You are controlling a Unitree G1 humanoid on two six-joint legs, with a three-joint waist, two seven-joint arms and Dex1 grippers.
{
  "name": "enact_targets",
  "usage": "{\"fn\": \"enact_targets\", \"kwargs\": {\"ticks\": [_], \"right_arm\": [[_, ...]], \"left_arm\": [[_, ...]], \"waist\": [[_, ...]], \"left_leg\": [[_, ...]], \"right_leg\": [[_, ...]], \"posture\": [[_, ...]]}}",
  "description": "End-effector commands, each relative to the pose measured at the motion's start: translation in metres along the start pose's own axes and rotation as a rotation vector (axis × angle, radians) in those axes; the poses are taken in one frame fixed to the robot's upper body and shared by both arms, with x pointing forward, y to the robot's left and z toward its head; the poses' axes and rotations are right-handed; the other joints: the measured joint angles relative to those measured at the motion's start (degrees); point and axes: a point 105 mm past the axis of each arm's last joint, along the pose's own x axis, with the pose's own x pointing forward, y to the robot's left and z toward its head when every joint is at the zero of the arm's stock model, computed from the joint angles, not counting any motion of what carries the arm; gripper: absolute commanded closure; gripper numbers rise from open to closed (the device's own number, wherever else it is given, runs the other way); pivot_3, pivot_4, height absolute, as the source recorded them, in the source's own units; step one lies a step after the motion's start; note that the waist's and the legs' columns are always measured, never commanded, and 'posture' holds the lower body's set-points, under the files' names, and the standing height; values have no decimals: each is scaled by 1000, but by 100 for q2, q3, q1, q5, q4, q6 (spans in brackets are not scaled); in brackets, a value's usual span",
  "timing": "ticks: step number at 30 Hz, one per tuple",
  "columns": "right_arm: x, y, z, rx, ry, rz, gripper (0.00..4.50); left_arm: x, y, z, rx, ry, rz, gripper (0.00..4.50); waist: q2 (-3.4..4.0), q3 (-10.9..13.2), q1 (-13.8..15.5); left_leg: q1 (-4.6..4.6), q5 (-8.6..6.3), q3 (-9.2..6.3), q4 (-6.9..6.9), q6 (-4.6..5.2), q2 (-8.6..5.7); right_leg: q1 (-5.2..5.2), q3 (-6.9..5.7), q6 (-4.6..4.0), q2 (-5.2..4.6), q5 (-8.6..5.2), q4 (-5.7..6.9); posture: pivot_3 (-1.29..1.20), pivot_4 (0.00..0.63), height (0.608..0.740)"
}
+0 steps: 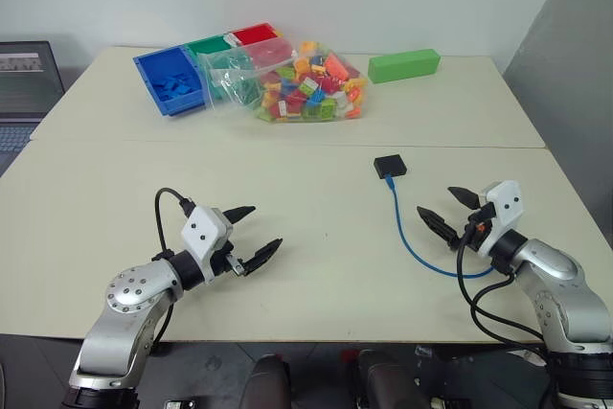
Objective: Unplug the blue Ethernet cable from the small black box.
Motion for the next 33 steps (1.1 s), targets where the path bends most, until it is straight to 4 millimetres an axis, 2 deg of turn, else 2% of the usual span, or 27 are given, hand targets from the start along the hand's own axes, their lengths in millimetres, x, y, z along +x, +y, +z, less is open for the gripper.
{"fn": "enact_targets", "kwargs": {"ticks": [1,16,21,25,33], "right_arm": [[1,2,15,-28,-46,11,54],[8,5,18,-37,-42,38,54],[17,12,24,-45,-43,54,54],[27,22,25,-48,-30,68,54],[59,35,9,-32,62,-6,54]], "left_arm": [[1,-8,14,8,-54,-46,36],[-9,-14,15,1,-34,-70,36],[-10,-8,23,-12,-84,-80,36],[-12,-10,29,-15,-109,-129,36],[-10,-11,33,-9,-107,-192,36]], "waist": [[0,0,0],[1,1,-1],[2,1,1],[2,1,-1],[3,1,-5]], "left_leg": [[0,0,0,0,0,0],[1,0,-1,0,0,1],[1,0,0,1,0,0],[0,0,0,1,0,0],[1,0,-1,2,0,2]], "right_leg": [[0,0,0,0,0,0],[0,0,0,0,0,1],[0,0,0,0,0,1],[0,0,0,0,0,0],[-2,1,0,2,0,3]], "posture": [[0,150,740],[0,150,740],[0,150,740],[0,150,740],[0,150,740]]}}
